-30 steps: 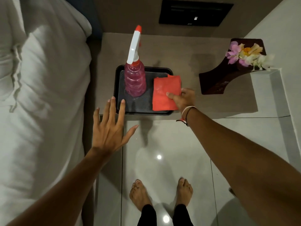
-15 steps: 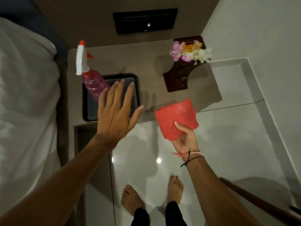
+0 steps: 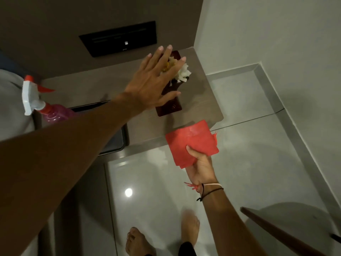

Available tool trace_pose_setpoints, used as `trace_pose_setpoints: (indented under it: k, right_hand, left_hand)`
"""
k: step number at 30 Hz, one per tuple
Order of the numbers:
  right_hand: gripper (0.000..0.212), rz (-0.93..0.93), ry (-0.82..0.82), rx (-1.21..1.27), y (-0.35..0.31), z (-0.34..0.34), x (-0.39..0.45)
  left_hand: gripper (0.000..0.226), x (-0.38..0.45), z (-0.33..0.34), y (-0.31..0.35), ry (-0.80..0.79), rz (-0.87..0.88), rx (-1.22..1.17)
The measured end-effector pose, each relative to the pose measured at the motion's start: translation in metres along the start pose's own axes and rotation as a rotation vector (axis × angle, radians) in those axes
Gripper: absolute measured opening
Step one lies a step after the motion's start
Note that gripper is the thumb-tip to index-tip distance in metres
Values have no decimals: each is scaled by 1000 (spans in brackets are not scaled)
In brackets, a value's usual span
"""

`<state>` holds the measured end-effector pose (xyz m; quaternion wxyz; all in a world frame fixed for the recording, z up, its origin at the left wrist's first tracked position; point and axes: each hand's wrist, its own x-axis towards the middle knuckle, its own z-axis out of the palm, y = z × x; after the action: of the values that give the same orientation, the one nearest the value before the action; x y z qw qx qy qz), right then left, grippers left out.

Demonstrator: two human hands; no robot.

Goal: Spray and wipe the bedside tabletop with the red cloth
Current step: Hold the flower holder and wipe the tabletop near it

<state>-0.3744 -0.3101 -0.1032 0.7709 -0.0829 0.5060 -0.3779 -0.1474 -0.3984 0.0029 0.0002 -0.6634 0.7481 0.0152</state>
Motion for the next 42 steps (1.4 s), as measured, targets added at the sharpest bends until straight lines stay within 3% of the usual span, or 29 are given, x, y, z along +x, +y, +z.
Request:
trace_pose_setpoints:
  k: [6,9,14,19,24,27,29,33,35,39,42]
  right_hand:
    - [57,-78,80,-37,-9,5,14]
    - [52,-280,145,-173,-12,28,25]
    - [78,-847,86,-664,-11,76,53]
    - [64,-1152,5,-1481,-4,113,108]
    - [63,-1165,67,-2027,12,86,132]
    - [77,-1104,-58,-2138,9,51,120]
    - [74,-1089,-84,-2052,3,38,110]
    - [66,-1187,130,-1533,-11,56,96]
    - [67,-1264,149,-1452,-15,86,102]
    - [61,-1208,34,-1853,5,117,118]
    - [75,-1100,-2,-2127,20,95,117]
  left_hand:
    - [67,20,10,-16,-75,-59,-8]
    - [64,32,3,-29,-106,-53,-45]
    - [63,48,-5,-48,-150,-39,-132]
    - [63,59,-6,-62,-176,-26,-160]
    - [64,69,-7,-75,-188,-41,-220]
    - [63,69,-7,-78,-180,-27,-234]
    - [63,68,-6,-77,-173,-12,-234]
    - [63,69,-8,-77,-183,-11,-227]
    - [63,67,-8,-75,-182,-7,-219]
    - [63,64,-6,-72,-175,-7,-222]
    - [63,63,-7,-73,-188,-11,-217]
